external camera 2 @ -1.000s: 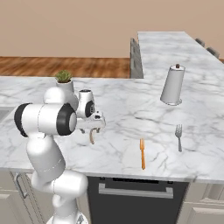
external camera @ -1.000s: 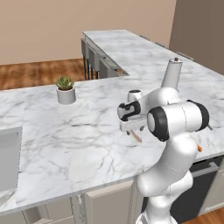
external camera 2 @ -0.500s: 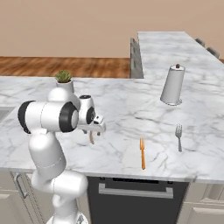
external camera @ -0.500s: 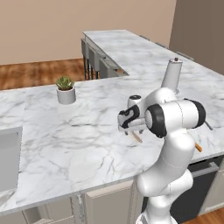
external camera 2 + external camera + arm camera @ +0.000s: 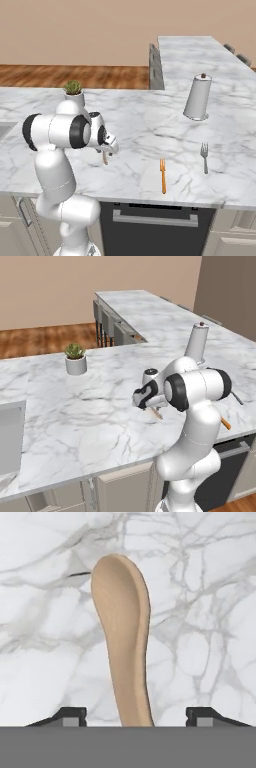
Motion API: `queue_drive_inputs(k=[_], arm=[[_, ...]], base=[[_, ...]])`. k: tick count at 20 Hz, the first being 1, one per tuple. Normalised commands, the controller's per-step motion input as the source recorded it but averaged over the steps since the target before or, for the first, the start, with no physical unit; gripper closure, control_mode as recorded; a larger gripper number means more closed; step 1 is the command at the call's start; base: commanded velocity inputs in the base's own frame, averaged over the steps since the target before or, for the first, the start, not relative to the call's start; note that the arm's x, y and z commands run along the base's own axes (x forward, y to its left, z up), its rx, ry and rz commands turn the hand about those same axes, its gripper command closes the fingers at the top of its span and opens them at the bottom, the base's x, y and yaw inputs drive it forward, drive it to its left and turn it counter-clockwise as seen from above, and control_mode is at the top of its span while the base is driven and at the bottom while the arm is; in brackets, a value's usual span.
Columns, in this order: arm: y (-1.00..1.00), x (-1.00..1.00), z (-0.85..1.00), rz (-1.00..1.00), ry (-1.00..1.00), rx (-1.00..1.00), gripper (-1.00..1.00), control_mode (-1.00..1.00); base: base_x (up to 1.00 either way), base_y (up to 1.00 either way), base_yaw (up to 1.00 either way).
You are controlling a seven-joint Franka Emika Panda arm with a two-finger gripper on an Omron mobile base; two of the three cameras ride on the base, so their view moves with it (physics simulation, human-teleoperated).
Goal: Organize the utensils by type. Pick up the wooden spoons from the counter and place them in the open cabinet. Then pick up the metallic utensils from the counter and place them in the open drawer.
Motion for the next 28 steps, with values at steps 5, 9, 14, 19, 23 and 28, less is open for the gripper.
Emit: queue_drive_inputs(k=[5, 9, 14, 19, 23, 28], arm=[[-0.09, 0.04, -0.18, 0.00, 0.07, -0.01, 1.00, -1.00], [-0.17, -0.14, 0.10, 0.06, 0.00, 0.00, 1.00, -1.00], [-0.11, -0.31, 0.58, 0.18, 0.00, 0.03, 1.00, -1.00], [-0.01, -0.49, 0.71, 0.38, 0.00, 0.00, 1.00, -1.00], [0.00, -0.68, 0.48, 0.84, 0.00, 0.00, 1.00, -1.00], [0.00, -0.68, 0.51, 0.83, 0.00, -0.01, 1.00, -1.00]], base=[[0.00, 0.00, 0.00], [0.00, 0.00, 0.00], [0.00, 0.00, 0.00], [0.00, 0.00, 0.00], [0.00, 0.00, 0.00], [0.00, 0.00, 0.00]])
